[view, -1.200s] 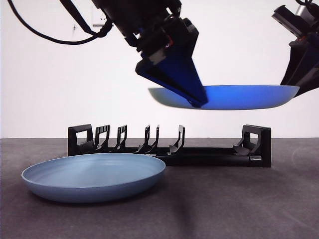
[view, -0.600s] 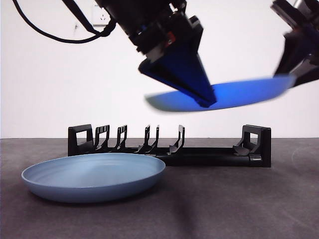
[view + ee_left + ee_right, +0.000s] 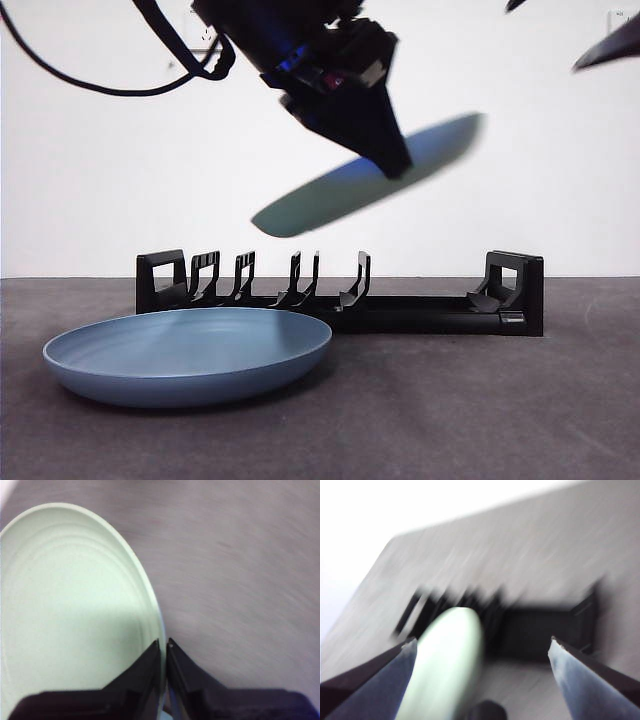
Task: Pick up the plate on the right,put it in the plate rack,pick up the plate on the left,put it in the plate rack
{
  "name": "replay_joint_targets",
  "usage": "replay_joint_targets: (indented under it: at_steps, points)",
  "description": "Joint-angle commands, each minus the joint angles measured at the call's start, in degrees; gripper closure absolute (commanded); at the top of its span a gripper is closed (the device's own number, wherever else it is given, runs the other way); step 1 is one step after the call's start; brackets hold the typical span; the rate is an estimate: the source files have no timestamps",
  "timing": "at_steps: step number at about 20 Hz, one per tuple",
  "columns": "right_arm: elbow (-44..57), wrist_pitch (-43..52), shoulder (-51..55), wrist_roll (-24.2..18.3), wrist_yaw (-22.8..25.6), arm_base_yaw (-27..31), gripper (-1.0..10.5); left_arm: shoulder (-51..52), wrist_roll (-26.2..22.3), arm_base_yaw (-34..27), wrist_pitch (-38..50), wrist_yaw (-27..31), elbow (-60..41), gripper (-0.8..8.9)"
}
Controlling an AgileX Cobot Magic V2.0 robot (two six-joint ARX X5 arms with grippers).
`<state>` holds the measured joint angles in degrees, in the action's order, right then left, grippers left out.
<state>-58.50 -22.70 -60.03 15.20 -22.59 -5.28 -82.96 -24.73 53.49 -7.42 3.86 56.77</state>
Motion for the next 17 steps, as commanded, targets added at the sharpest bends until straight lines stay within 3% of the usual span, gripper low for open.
replay_joint_targets:
  at_steps: [1, 4, 8, 13, 17]
  points:
    - [-0.1, 1.5, 3.2, 0.3, 5.8, 0.0, 5.1, -0.2, 10.3, -4.8, 4.8, -4.1, -0.2, 8.23]
    - [-0.1, 1.6, 6.1, -0.7, 10.3, 0.0, 5.1, -0.2, 20.1, -12.1, 10.6, -17.5, -0.1, 8.23]
    - [-0.1, 0.0, 6.4, -1.8, 11.0, 0.0, 5.1, -0.2, 32.0, -19.0, 18.5, -28.1, -0.2, 8.23]
    - [-0.1, -1.7, 5.4, -1.8, 11.0, 0.0, 5.1, -0.2, 42.1, -27.0, 26.1, -32.9, -0.2, 8.23]
    - [-0.1, -1.9, 4.9, -1.8, 11.0, 0.0, 5.1, -0.2, 44.7, -32.6, 26.4, -33.8, -0.2, 8.23]
